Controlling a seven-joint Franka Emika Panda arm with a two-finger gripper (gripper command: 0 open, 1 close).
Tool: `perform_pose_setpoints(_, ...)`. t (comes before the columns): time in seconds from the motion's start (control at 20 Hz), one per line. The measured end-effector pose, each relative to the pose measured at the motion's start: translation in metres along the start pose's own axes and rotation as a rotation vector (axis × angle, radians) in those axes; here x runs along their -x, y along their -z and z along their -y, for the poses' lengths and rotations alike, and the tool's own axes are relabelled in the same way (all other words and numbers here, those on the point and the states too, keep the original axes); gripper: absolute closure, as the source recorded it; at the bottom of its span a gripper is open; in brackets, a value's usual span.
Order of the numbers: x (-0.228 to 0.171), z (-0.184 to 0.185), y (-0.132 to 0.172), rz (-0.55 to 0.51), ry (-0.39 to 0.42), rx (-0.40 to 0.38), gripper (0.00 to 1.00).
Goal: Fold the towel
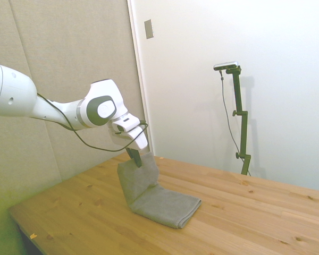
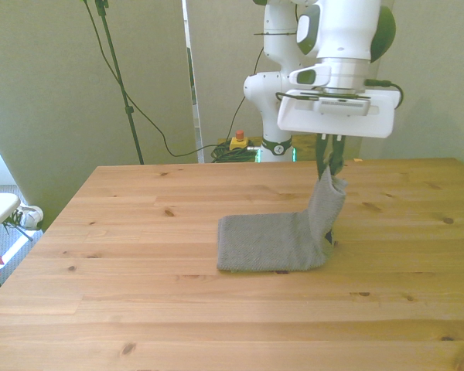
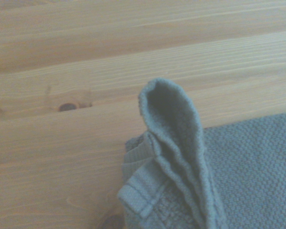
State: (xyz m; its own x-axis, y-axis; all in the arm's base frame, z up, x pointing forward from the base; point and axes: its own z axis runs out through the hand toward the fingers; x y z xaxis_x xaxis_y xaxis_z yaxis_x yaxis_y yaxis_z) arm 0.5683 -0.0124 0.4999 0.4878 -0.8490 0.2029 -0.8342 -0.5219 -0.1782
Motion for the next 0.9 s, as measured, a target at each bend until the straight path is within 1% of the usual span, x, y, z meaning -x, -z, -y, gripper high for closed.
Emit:
perform_pose_setpoints(0.1,-0.015,-0.011,-0.002,0.019,-0.016,-0.015,1.00)
perform_pose_setpoints(0.35,-0.050,-0.036,-0.007,0.041,-0.061,-0.024,1.00)
perform_pose_setpoints(0.5,-0.067,-0.047,-0.017,0.055,-0.090,-0.023,1.00)
perform_pose_setpoints(0.65,-0.090,-0.058,-0.031,0.057,-0.132,-0.006,1.00)
perform_pose_setpoints(0.7,-0.099,-0.063,-0.037,0.057,-0.148,0.003,0.00)
perform_pose_setpoints(0.75,-0.107,-0.067,-0.044,0.061,-0.164,0.017,0.00)
perform_pose_setpoints(0.9,-0.121,-0.079,-0.067,0.114,-0.200,0.104,0.00)
